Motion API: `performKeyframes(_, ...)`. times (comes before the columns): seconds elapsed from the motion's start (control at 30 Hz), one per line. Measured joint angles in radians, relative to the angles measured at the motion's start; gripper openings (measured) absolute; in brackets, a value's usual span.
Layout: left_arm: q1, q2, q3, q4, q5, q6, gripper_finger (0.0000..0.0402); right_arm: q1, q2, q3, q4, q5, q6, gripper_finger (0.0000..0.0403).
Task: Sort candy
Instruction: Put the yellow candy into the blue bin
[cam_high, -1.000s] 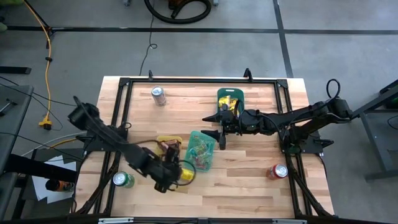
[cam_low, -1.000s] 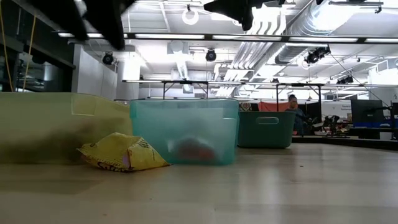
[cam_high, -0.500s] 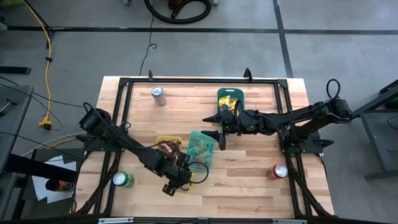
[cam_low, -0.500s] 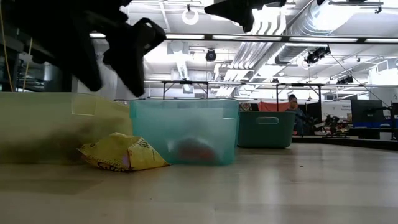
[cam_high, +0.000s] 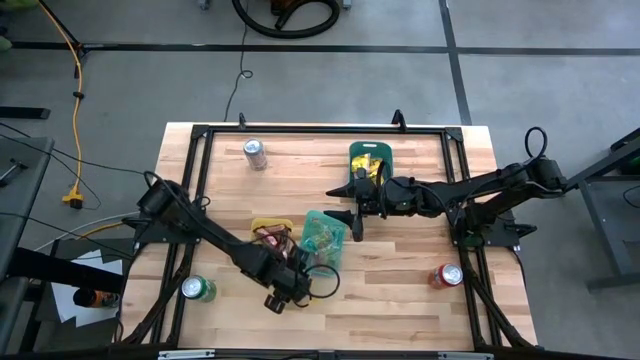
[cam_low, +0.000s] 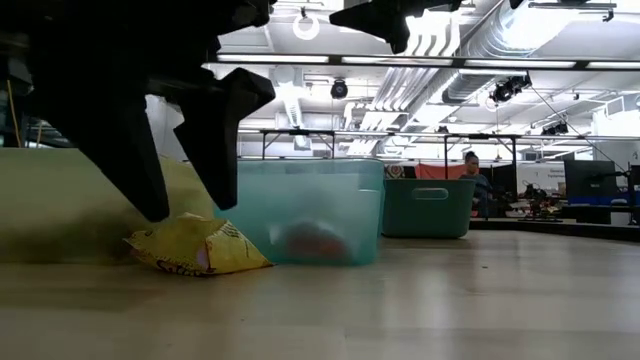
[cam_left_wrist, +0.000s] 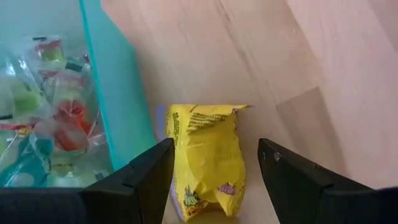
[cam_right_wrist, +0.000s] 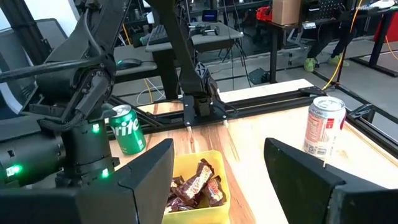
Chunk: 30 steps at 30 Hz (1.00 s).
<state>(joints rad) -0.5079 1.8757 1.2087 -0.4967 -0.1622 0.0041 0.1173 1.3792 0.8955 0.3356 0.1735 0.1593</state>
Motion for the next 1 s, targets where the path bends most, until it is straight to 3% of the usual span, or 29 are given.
performKeyframes(0.2,-0.003,0.027,0.0,-0.003,-0.032,0.0,0.0217,0.0,0.0,0.0,-0.003,0.0,-0.002,0.0245)
performKeyframes(0.33,-0.003,0.037,0.0,-0.002,-0.036,0.001,0.0196,0.0,0.0,0.0,-0.004,0.0,-0.002,0.0245)
performKeyframes(0.43,-0.003,0.037,-0.001,-0.005,-0.042,0.001,0.0154,0.0,0.0,0.0,-0.005,0.0,-0.003,0.0245)
performKeyframes(0.63,-0.003,0.035,0.0,-0.005,0.002,-0.076,0.0018,0.0,0.0,0.0,-0.009,0.0,-0.003,0.0245)
performKeyframes(0.8,-0.005,-0.022,-0.001,-0.035,0.069,-0.164,0.0005,0.0,0.0,0.0,-0.012,0.0,-0.003,0.0245)
performKeyframes(1.0,0.006,-0.198,-0.001,-0.031,0.075,-0.159,0.0001,-0.007,0.0,0.0,-0.012,0.0,-0.003,0.0245)
